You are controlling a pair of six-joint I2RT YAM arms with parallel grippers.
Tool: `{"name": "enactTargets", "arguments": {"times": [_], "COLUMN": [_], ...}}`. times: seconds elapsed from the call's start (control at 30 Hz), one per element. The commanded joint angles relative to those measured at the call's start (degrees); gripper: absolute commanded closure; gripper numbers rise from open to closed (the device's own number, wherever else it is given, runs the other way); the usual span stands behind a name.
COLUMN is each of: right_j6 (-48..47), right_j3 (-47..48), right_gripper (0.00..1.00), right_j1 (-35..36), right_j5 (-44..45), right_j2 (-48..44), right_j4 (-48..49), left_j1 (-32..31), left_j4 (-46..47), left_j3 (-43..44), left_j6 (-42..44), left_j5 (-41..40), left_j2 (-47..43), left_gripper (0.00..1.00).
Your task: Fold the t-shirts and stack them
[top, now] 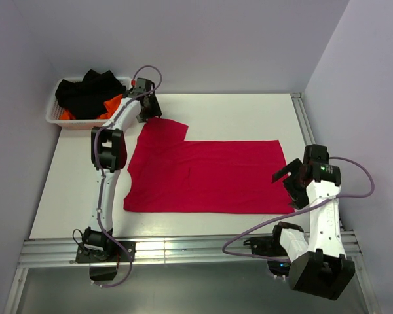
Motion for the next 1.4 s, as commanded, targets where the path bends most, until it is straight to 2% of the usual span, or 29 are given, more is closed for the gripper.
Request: {"name": "enactTargets", "arguments": {"times": [0.0, 0.17, 0.43, 0.53, 0.63, 0.67, 0.73, 0.97, 1.07, 1.37], "right_j6": [0.7, 0.6, 0.4, 0.4, 0.5, 0.6, 1.0, 3.7, 3.7, 2.5], "right_j3": [3.2, 3.3, 4.5, 5.0, 5.6, 5.7, 6.5, 8.8, 12.2, 25.9], "right_gripper": [0.0, 0.0, 0.0, 0.0, 0.0, 0.0, 0.0, 0.0, 0.0, 0.0], "right_j1": [0.3, 0.6, 1.1, 1.1, 1.1, 1.1, 1.1, 1.0, 1.1, 1.1], "right_j5": [-0.2, -1.0, -0.6, -0.1, 0.7, 0.8, 0.8, -0.3, 1.9, 8.2], "right_j2": [0.0, -0.3, 0.9, 1.7, 3.3, 3.7, 5.3, 11.5, 18.8, 39.0], "right_j4": [-1.6, -1.4, -1.6, -1.0, 0.2, 1.0, 1.8, 11.1, 15.9, 21.3], "left_j1": [4.1, 5.5, 6.3, 6.2, 6.2, 6.2, 6.2, 6.2, 6.2, 6.2], "left_j4": [-7.3, -9.0, -9.1, -8.9, -7.7, -7.7, -7.7, -4.6, -4.2, -2.6], "left_j3": [-3.7, -4.2, -3.9, -4.3, -5.3, -5.3, -5.3, -9.1, -9.7, -13.1], "left_j6": [-1.0, -1.6, -1.0, -0.9, -0.3, -0.2, -0.1, -0.1, 0.4, 0.0], "left_j5": [-5.2, -4.6, -2.6, -2.1, -1.4, -1.3, -1.1, 1.4, 2.2, 4.4], "left_j2": [1.1, 1.9, 3.2, 3.4, 2.9, 2.9, 2.9, 0.0, -1.3, -5.8], "left_gripper": [0.33, 0.48, 0.63, 0.75, 0.82, 0.93, 0.97, 1.0, 1.0, 1.0]}}
